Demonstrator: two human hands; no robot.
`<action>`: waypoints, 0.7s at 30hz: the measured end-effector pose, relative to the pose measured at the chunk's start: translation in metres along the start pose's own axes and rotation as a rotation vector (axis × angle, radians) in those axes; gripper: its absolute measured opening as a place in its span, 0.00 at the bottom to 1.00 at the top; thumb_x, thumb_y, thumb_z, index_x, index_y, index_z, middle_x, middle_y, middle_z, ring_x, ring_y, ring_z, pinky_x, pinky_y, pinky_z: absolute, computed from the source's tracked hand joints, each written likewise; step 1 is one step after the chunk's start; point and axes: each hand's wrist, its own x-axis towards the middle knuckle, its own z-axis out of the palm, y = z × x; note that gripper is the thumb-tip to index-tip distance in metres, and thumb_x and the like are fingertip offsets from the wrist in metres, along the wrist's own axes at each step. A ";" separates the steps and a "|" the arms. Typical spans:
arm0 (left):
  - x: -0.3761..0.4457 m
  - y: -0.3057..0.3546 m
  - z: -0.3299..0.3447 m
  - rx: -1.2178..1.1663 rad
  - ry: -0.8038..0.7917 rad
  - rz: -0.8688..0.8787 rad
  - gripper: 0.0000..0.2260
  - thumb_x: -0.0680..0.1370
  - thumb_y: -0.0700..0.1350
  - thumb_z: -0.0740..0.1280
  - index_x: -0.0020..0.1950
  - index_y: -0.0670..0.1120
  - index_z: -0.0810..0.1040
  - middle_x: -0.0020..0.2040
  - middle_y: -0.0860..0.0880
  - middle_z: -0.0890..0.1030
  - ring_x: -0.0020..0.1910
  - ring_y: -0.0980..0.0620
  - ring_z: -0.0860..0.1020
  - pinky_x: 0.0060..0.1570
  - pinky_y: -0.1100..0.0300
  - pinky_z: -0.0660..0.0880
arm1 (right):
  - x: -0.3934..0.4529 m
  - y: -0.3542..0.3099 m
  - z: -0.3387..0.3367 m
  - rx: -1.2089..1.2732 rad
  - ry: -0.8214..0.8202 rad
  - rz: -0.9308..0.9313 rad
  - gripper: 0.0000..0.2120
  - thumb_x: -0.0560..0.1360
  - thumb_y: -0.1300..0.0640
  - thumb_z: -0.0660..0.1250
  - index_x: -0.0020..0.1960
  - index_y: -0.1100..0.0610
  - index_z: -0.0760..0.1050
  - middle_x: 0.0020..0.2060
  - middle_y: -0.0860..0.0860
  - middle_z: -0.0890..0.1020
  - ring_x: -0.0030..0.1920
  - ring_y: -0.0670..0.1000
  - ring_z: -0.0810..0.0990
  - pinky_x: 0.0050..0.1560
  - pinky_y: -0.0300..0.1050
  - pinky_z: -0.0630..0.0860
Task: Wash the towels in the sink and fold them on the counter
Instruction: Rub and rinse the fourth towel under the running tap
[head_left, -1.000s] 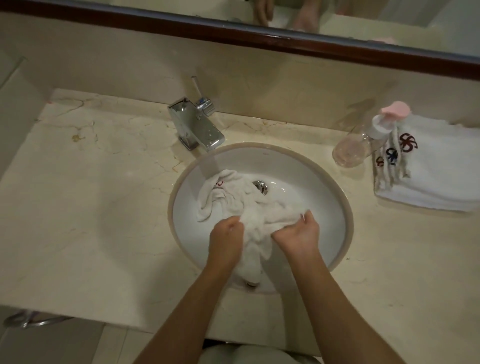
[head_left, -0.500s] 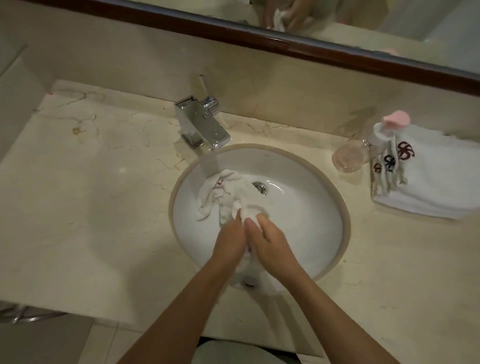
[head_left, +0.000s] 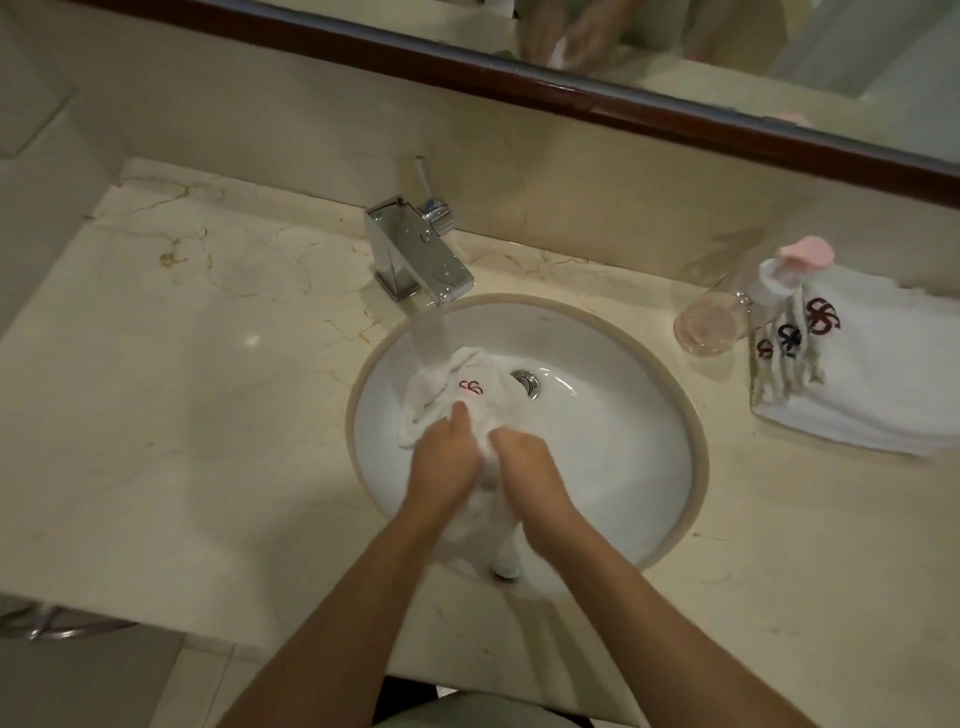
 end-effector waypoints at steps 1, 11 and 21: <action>0.008 0.003 -0.008 -0.037 0.007 -0.027 0.21 0.86 0.49 0.48 0.68 0.41 0.73 0.66 0.37 0.76 0.64 0.40 0.74 0.65 0.50 0.68 | -0.011 0.003 0.006 -0.050 -0.034 -0.057 0.18 0.79 0.60 0.58 0.30 0.53 0.66 0.28 0.48 0.70 0.35 0.52 0.69 0.40 0.48 0.67; 0.004 -0.007 0.007 0.019 -0.050 0.030 0.18 0.86 0.47 0.49 0.71 0.42 0.70 0.64 0.39 0.78 0.62 0.41 0.76 0.60 0.56 0.70 | 0.013 0.001 0.008 -0.100 -0.020 -0.081 0.13 0.73 0.50 0.55 0.32 0.54 0.70 0.32 0.51 0.76 0.39 0.54 0.73 0.44 0.52 0.72; -0.014 -0.041 -0.007 -0.750 -0.119 -0.282 0.10 0.75 0.41 0.65 0.50 0.35 0.81 0.46 0.40 0.83 0.48 0.42 0.80 0.44 0.55 0.76 | 0.021 0.067 -0.077 1.127 -0.039 0.309 0.20 0.75 0.41 0.70 0.56 0.56 0.84 0.53 0.57 0.85 0.60 0.58 0.81 0.64 0.55 0.74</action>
